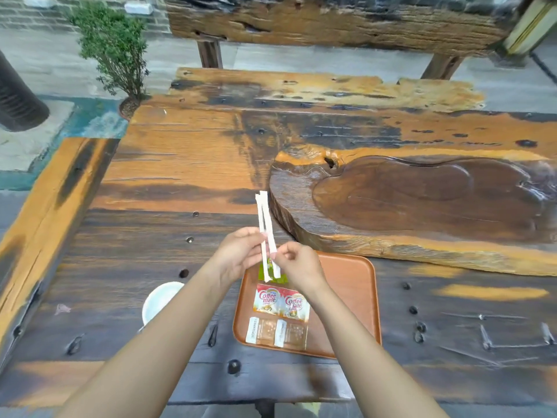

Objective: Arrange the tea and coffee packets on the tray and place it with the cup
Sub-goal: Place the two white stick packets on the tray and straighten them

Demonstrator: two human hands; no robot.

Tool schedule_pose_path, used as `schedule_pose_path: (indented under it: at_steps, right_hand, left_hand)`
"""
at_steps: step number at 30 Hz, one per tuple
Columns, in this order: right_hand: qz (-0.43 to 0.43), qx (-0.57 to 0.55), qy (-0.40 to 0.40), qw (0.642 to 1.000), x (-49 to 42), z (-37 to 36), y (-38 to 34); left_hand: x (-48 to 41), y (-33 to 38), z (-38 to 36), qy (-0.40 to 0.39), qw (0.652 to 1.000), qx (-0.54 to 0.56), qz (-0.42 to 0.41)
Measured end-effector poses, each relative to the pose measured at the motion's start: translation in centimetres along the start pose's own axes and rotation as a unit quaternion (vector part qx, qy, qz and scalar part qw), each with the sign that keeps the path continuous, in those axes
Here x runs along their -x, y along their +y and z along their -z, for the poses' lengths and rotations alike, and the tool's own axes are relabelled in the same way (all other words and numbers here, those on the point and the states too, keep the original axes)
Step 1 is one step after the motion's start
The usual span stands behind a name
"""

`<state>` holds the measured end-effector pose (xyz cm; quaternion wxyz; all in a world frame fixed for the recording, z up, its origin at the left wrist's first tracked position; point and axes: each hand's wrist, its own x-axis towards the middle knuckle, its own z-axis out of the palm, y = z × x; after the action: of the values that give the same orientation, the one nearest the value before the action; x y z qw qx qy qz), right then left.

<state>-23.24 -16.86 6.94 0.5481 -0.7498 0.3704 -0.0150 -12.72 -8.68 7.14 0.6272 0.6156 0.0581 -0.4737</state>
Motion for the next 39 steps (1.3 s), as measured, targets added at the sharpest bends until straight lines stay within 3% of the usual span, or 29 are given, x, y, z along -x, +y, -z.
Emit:
schedule_pose_path:
  at_steps: [7, 13, 19, 30, 36, 39]
  right_hand:
    - [-0.121, -0.046, 0.106, 0.986, 4.1, 5.4, 8.5]
    - [-0.218, 0.009, 0.096, 0.971, 5.4, 3.9, 13.2]
    - [-0.253, 0.09, 0.092, 0.959, 5.4, 2.8, 14.0]
    - [-0.216, 0.204, 0.067, 0.952, 5.9, 2.4, 15.2]
    - [-0.195, 0.189, 0.049, 0.961, 6.2, 2.9, 14.9]
    - [-0.138, 0.175, 0.074, 0.972, 6.4, 3.9, 13.5]
  left_hand:
    - [1.3, -2.6, -1.5, 0.047, 0.996, 0.053, 0.046]
    - [2.4, -4.6, -1.0, 0.056, 0.995, 0.049, 0.06]
    - [2.9, -5.4, -0.9, 0.056, 0.996, 0.04, 0.053]
    - [4.0, -6.7, -2.0, 0.048, 0.997, 0.027, 0.056]
    - [4.2, -7.4, -3.1, 0.046, 0.998, -0.009, 0.052]
    - [4.2, -7.7, -3.9, 0.036, 0.998, -0.019, 0.049]
